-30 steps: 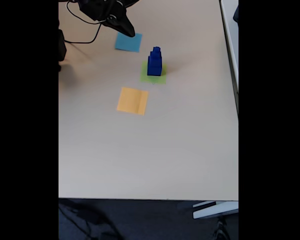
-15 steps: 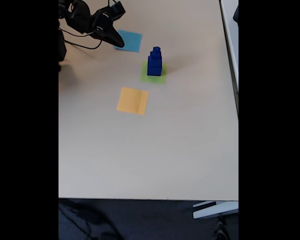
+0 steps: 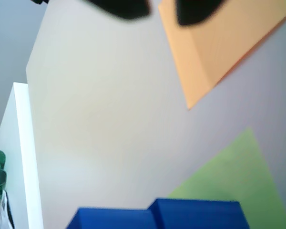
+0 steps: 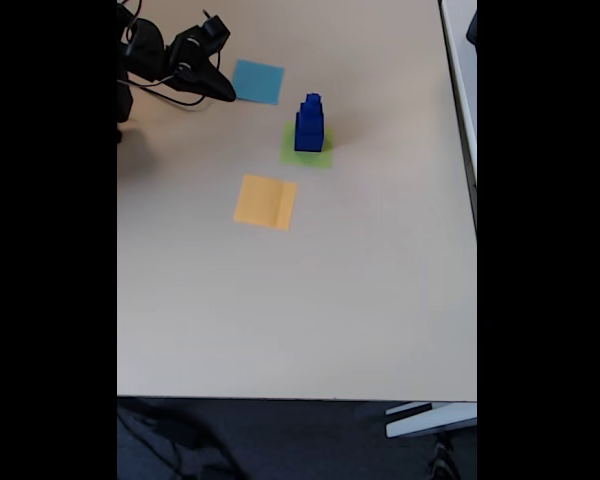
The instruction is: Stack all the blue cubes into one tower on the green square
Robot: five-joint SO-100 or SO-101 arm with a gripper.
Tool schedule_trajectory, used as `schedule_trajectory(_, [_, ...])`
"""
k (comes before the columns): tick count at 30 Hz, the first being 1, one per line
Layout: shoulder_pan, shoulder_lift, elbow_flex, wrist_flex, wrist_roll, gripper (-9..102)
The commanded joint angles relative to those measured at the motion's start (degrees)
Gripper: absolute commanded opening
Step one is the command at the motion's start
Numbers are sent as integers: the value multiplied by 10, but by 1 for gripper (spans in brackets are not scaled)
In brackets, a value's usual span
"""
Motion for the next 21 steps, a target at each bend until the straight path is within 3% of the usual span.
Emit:
schedule_trajectory(1, [-11, 71, 35, -13, -13, 0])
schedule_trajectory(5, [-17, 150, 91, -4, -25, 0])
schedule_trajectory(21, [-37, 150, 102, 63, -45, 0])
